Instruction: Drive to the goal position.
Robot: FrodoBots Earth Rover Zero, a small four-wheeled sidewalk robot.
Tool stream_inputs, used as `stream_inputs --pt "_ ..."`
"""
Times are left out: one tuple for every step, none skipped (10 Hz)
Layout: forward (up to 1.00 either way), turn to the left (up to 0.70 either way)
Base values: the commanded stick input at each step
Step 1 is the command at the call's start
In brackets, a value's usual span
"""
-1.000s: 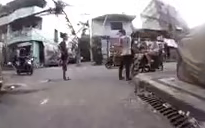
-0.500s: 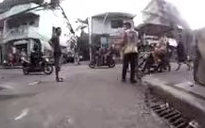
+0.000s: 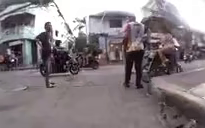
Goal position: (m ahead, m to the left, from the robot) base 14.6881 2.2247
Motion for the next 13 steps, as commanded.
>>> stream_inputs --pt "0.0 0.0" --pt "0.0 0.0" --pt "0.0 0.0" --pt "0.0 0.0" --pt "0.0 0.0" --pt "0.0 0.0" --pt "0.0 0.0" --pt "0.0 0.0" --pt "0.0 0.31" --pt "0.0 0.45" --pt "0.0 0.45" --pt "0.0 0.45" --pt "0.0 0.45"
